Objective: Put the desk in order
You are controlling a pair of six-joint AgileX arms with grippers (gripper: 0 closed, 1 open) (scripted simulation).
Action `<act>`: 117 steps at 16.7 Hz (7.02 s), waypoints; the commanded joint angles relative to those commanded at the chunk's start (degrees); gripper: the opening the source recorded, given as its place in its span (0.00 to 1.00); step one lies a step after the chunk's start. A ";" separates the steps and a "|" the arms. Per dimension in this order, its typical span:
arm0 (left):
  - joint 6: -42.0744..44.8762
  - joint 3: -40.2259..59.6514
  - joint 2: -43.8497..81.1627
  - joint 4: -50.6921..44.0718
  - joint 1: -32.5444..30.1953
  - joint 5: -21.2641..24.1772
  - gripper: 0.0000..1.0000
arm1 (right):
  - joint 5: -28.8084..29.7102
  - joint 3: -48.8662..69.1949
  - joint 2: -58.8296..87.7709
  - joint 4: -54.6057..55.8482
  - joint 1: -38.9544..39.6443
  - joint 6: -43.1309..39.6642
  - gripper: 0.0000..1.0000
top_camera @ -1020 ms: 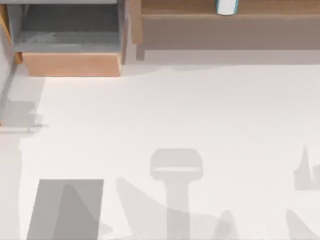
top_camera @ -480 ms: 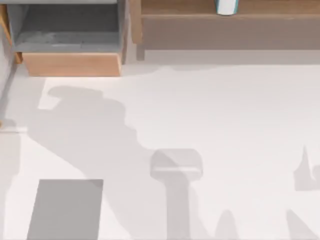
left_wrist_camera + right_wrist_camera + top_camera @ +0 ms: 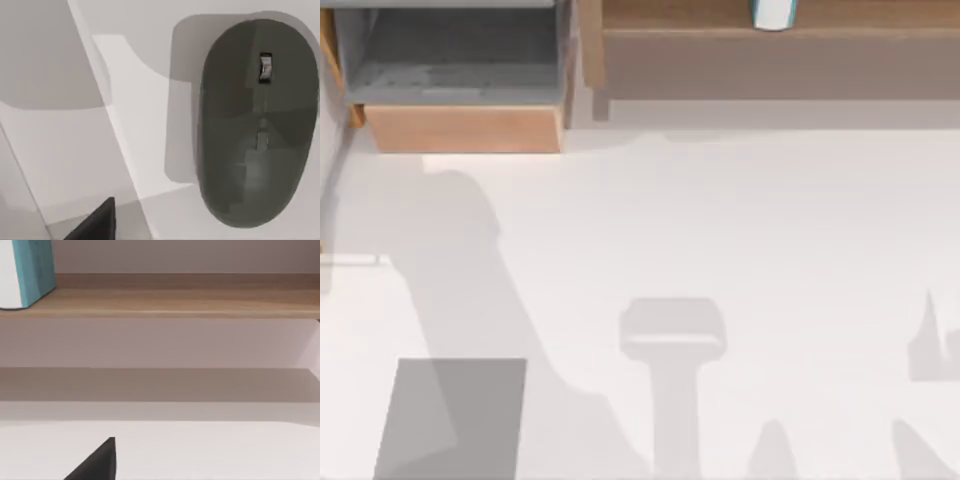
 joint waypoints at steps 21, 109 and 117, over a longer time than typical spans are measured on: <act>0.87 -1.67 4.63 4.98 -0.79 -0.25 1.00 | 0.00 0.00 0.00 0.00 0.00 0.00 1.00; -64.90 -94.33 -64.62 47.89 -48.57 -13.39 0.00 | 0.00 0.00 0.00 0.00 0.00 0.00 1.00; -66.08 -95.50 -64.75 46.06 -49.30 -12.43 0.00 | 0.00 0.00 0.00 0.00 0.00 0.00 1.00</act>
